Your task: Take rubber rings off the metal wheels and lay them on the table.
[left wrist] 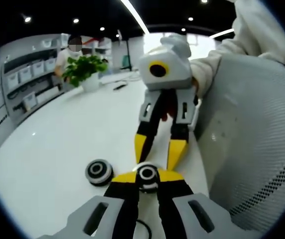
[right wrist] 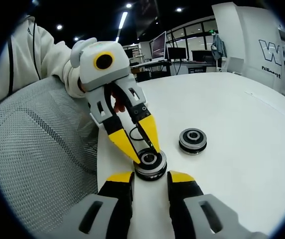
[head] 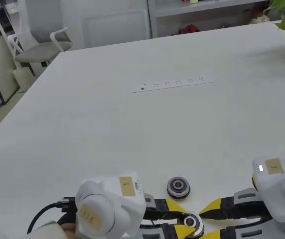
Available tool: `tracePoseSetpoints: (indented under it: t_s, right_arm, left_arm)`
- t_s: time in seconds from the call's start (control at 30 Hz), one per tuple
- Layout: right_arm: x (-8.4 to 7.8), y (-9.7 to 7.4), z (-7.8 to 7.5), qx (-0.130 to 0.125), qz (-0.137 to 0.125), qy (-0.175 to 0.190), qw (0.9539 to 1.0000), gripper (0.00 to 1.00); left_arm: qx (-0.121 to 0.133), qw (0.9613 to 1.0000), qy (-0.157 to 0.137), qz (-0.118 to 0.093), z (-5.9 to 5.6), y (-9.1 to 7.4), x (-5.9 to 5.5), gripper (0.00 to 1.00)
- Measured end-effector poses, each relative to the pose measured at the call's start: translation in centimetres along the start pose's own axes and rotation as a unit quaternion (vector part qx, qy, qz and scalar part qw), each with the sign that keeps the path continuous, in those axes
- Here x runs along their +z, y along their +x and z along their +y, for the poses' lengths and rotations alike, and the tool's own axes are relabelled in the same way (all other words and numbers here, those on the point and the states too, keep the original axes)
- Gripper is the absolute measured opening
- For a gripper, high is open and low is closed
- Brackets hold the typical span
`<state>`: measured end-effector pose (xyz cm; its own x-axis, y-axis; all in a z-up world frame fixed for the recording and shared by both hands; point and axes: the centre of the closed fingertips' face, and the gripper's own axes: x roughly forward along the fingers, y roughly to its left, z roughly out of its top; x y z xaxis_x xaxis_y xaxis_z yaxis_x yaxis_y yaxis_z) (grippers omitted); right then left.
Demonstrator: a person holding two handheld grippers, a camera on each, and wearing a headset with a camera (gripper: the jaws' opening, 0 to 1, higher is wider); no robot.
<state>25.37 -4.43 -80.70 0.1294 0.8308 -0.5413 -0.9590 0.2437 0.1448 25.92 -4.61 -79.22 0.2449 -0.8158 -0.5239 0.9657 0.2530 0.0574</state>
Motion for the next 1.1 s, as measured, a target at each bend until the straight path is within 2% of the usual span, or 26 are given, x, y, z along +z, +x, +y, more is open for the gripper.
tracePoseSetpoints:
  t_s: [0.1,0.47,0.63,0.8,1.1]
  right_arm:
    - [-0.08,0.00,-0.17,-0.004,0.003,-0.006,1.0000,0.17]
    - [-0.21,-0.24,-0.23,-0.004,0.009,-0.017,0.9998,0.12]
    - [-0.24,-0.44,-0.45,-0.007,0.009,-0.019,0.9997,0.04]
    - [-0.23,-0.42,-0.45,-0.008,0.009,-0.020,0.9997,0.03]
    - [-0.24,-0.38,-0.74,-0.004,0.012,0.005,0.9999,0.00]
  left_arm:
    - [0.000,1.0000,0.001,0.000,-0.01,0.01,0.02,0.14]
    - [0.002,1.0000,0.000,-0.004,-0.13,0.04,0.14,0.14]
    - [0.003,1.0000,0.000,-0.007,-0.19,0.03,0.17,0.14]
    - [0.004,1.0000,-0.001,-0.008,-0.22,0.00,0.17,0.14]
    - [0.006,0.9999,-0.004,-0.009,-0.30,-0.07,0.19,0.14]
